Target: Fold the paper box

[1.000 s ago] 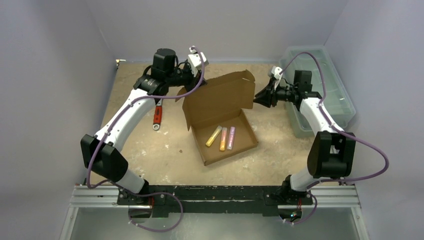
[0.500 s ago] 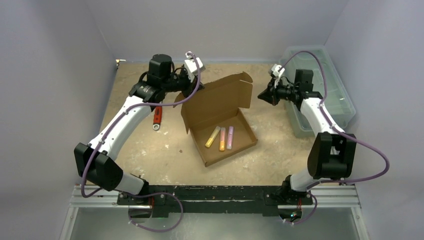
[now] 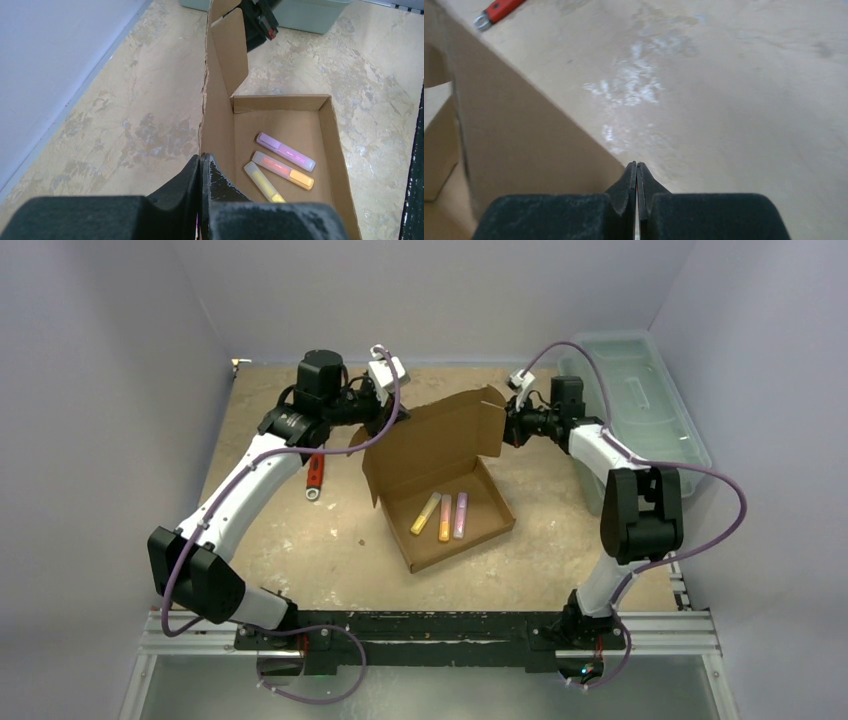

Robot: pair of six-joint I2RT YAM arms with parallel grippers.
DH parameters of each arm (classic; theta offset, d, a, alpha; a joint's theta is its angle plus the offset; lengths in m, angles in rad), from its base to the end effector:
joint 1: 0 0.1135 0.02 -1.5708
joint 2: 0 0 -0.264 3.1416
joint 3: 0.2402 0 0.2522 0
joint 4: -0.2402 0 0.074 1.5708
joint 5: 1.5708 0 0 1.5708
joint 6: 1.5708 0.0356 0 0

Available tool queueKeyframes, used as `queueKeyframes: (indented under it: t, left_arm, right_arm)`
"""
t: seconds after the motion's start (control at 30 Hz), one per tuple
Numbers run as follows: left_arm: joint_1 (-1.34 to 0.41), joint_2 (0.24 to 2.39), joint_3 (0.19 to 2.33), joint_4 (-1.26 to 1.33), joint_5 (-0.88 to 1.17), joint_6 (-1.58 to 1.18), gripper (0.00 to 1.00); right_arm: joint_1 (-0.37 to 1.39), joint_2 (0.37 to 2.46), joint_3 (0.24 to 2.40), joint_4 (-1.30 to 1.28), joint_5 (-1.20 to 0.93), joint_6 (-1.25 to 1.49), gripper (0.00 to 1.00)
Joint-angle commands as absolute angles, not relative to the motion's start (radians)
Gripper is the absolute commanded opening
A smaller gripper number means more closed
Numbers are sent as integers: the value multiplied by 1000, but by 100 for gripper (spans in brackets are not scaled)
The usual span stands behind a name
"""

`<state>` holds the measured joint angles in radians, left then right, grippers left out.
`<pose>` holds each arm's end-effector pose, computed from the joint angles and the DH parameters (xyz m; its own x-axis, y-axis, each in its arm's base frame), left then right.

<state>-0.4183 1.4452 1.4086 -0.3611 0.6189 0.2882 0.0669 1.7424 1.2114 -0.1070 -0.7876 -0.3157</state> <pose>0.2921 -0.1525 0.3865 -0.1063 0.3006 -0.9478 0.8864 0.4606 0.0466 0.3838 0.0510 0.2423 -0.3739 -0.2446 -0.8946 -0.7692 0.6207 0.1518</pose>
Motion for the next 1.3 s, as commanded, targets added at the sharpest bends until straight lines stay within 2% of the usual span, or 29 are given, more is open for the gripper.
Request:
queueKeyframes:
  t: [0.0, 0.13, 0.43, 0.63, 1.0, 1.27]
  left_arm:
    - [-411, 1393, 1394, -302, 649, 293, 0]
    - [-411, 1399, 1391, -282, 670, 290, 0]
    - [-411, 1420, 1423, -304, 715, 340, 0]
    - [-411, 1438, 1433, -302, 737, 366, 0]
    - [-407, 1467, 1424, -302, 754, 471, 0]
    - [-391, 1482, 1430, -297, 795, 512, 0]
  right_arm:
    - [91, 1719, 1239, -137, -941, -348, 0]
    - [99, 1718, 1211, -144, -1025, -358, 1]
    - [105, 1724, 1239, -182, -1026, -411, 26]
    - [104, 1728, 1258, -185, -1042, -434, 38]
    - [106, 1799, 1379, -421, -1114, -716, 44]
    - [104, 1838, 1458, -578, -1172, -900, 52]
